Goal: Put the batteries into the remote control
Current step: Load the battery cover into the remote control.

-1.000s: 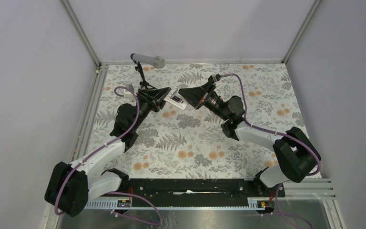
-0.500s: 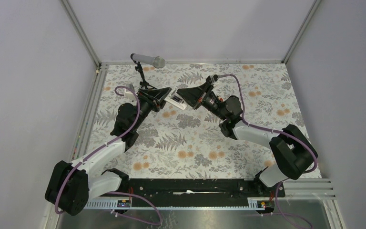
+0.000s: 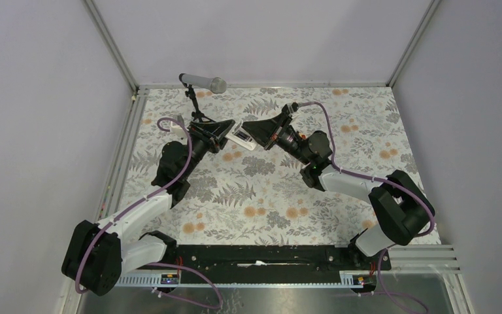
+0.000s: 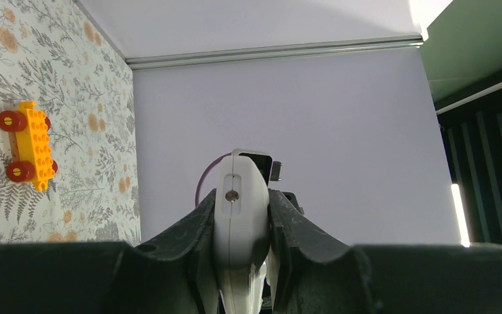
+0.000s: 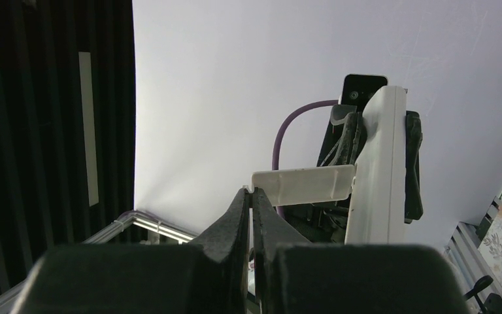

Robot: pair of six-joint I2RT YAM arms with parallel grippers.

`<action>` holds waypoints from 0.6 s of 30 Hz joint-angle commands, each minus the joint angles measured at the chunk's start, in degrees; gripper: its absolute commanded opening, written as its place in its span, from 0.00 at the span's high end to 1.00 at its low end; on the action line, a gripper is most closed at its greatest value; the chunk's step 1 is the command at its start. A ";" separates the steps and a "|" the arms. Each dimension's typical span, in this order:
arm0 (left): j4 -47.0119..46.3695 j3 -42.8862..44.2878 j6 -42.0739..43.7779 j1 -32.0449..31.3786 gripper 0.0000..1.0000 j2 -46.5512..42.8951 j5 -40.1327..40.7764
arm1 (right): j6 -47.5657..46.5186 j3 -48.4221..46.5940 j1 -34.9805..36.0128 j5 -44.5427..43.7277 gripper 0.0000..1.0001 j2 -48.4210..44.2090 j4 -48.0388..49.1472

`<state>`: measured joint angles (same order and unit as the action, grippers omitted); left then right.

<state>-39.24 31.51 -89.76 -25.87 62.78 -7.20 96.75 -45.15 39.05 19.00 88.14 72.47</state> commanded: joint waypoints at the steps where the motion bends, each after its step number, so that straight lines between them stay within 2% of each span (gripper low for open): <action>1: -5.04 2.66 0.36 -0.24 1.00 -0.83 0.49 | -0.24 -2.06 0.52 0.53 0.99 -0.97 -1.61; 7: -6.18 2.59 0.22 -0.23 1.00 -0.55 0.71 | -0.74 -1.16 0.91 1.46 0.97 -2.63 -6.57; 18: -4.36 2.25 -1.03 -0.24 1.00 -1.72 2.21 | -3.68 2.58 0.90 -2.59 0.95 -7.37 -10.69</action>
<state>-39.31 31.51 -89.60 -25.87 62.78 -6.50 94.76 -44.03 39.31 18.31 83.35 64.03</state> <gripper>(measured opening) 0.275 0.046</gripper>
